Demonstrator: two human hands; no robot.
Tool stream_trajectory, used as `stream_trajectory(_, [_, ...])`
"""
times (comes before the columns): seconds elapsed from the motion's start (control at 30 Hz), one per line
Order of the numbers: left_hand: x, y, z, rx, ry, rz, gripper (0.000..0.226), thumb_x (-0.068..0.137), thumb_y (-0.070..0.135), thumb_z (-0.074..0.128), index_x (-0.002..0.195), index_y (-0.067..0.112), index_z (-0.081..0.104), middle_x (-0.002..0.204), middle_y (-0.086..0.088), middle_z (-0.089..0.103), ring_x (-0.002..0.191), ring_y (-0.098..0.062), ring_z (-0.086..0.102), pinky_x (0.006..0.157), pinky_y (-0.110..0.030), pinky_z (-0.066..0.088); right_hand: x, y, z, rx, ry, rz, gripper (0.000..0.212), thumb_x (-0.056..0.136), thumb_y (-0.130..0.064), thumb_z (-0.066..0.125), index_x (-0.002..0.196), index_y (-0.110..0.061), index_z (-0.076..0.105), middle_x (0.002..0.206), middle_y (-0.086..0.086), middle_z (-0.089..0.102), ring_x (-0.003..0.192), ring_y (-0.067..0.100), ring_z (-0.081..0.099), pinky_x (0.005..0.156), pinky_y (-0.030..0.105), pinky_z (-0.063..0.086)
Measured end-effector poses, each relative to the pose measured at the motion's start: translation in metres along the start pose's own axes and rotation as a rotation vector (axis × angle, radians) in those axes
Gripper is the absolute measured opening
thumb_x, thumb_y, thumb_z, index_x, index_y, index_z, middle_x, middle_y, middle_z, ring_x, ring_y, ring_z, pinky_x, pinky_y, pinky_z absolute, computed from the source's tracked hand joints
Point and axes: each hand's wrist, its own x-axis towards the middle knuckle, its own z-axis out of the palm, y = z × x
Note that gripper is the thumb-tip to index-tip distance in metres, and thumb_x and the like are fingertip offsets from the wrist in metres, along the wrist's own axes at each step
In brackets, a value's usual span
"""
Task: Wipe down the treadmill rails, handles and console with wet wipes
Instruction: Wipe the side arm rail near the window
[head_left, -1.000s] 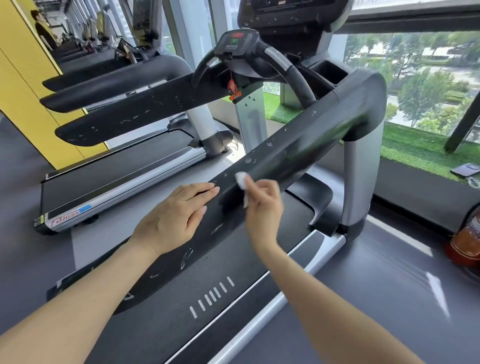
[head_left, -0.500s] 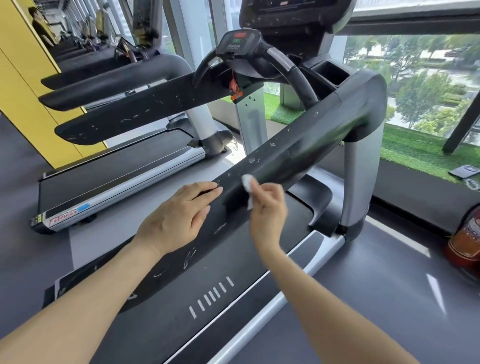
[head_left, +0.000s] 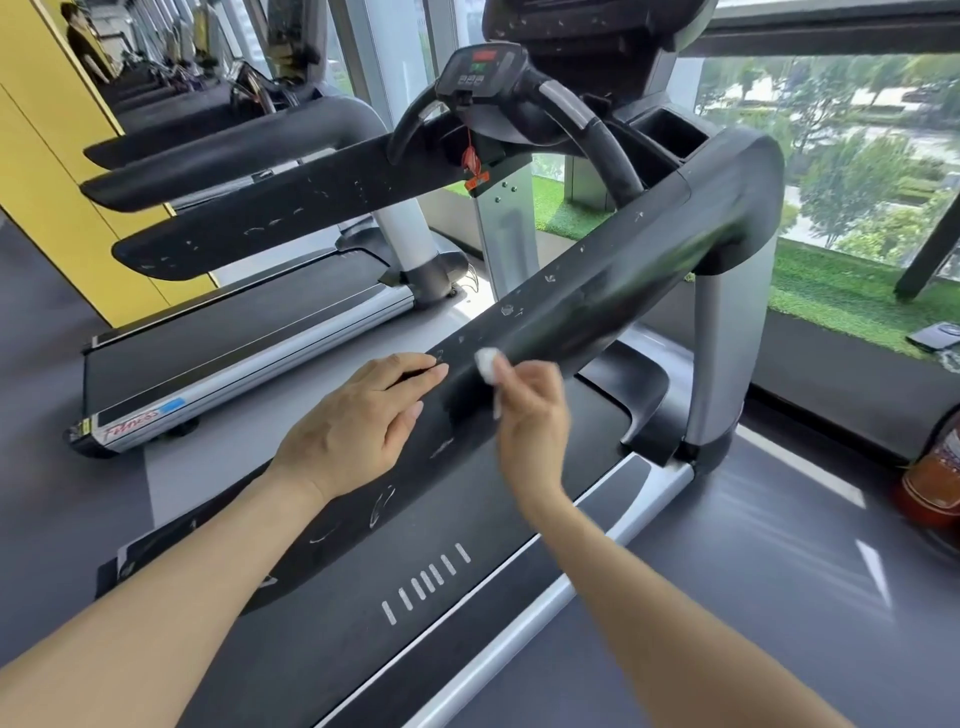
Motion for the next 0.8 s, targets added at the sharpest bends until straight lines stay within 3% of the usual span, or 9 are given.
stream_trajectory(0.07, [0.0,0.0,-0.001,0.009,-0.008,0.01,0.045,0.094,0.026,0.036,0.136,0.018,0.051,0.132,0.005,0.05,0.122,-0.014,0.047,0.1,-0.032,0.045,0.028,0.006,-0.006,-0.028,0.086,0.183,0.021,0.094,-0.009,0.054,0.107,-0.01,0.071,0.084,-0.003,0.043,0.068,-0.005,0.042,0.073,0.01,0.035])
stream_trajectory(0.13, [0.0,0.001,-0.001,0.006,-0.007,0.011,0.045,0.094,0.025,0.036,0.136,0.017,0.051,0.132,0.005,0.049,0.121,-0.014,0.047,0.098,-0.032,0.046,0.036,0.007,-0.003,-0.006,0.162,0.269,0.031,0.094,-0.003,0.051,0.118,-0.017,0.067,0.085,-0.007,0.04,0.07,-0.003,0.043,0.074,0.004,0.034])
stream_trajectory(0.23, [0.001,0.001,0.0,-0.003,0.001,0.015,0.045,0.094,0.025,0.037,0.135,0.017,0.052,0.132,0.005,0.049,0.121,-0.015,0.048,0.098,-0.032,0.046,-0.001,-0.008,0.012,-0.045,0.106,0.123,0.036,0.093,-0.006,0.045,0.122,-0.015,0.064,0.093,-0.003,0.043,0.08,0.016,0.049,0.078,0.019,0.041])
stream_trajectory(0.33, [0.001,0.0,0.0,-0.015,0.004,0.028,0.045,0.094,0.025,0.037,0.135,0.016,0.052,0.132,0.004,0.049,0.12,-0.016,0.05,0.096,-0.035,0.048,-0.054,-0.024,0.02,-0.004,-0.127,0.013,0.037,0.087,-0.015,0.04,0.116,-0.015,0.063,0.106,0.001,0.047,0.095,0.026,0.05,0.082,0.03,0.043])
stream_trajectory(0.43, [0.001,0.002,-0.002,-0.045,0.011,0.002,0.044,0.093,0.026,0.037,0.134,0.019,0.052,0.13,0.009,0.047,0.116,-0.011,0.05,0.082,-0.034,0.053,-0.056,-0.022,0.016,-0.014,-0.194,-0.041,0.039,0.085,-0.01,0.04,0.116,-0.014,0.064,0.108,0.008,0.05,0.096,0.029,0.051,0.082,0.028,0.043])
stream_trajectory(0.53, [-0.004,0.002,-0.004,-0.043,0.03,0.003,0.041,0.092,0.022,0.042,0.131,0.02,0.056,0.128,0.011,0.046,0.112,-0.009,0.051,0.078,-0.03,0.051,-0.022,-0.011,0.01,-0.075,-0.046,0.038,0.041,0.088,-0.001,0.044,0.121,-0.014,0.065,0.097,0.005,0.048,0.085,0.024,0.05,0.081,0.019,0.041])
stream_trajectory(0.6, [-0.012,0.0,-0.007,-0.009,0.014,0.02,0.039,0.094,0.016,0.047,0.132,0.019,0.054,0.129,0.009,0.047,0.113,-0.01,0.049,0.083,-0.029,0.049,0.003,-0.004,0.008,-0.074,0.078,0.192,0.045,0.089,0.006,0.046,0.124,-0.017,0.064,0.092,0.002,0.043,0.079,0.02,0.047,0.077,0.003,0.032])
stream_trajectory(0.67, [-0.024,-0.005,-0.01,0.004,-0.021,0.01,0.042,0.095,0.013,0.05,0.137,0.018,0.05,0.135,0.007,0.047,0.121,-0.01,0.045,0.094,-0.029,0.045,0.009,-0.003,0.012,-0.089,0.125,0.262,0.047,0.09,0.007,0.046,0.126,-0.018,0.062,0.092,0.002,0.041,0.08,0.021,0.047,0.074,-0.002,0.028])
stream_trajectory(0.8, [-0.036,-0.015,-0.014,0.003,-0.093,0.046,0.047,0.097,0.028,0.037,0.142,0.019,0.041,0.146,0.007,0.04,0.133,-0.01,0.037,0.111,-0.024,0.028,-0.047,-0.034,0.033,-0.068,0.061,0.081,0.045,0.089,0.004,0.046,0.126,-0.016,0.061,0.099,-0.006,0.041,0.086,0.02,0.046,0.082,0.016,0.036])
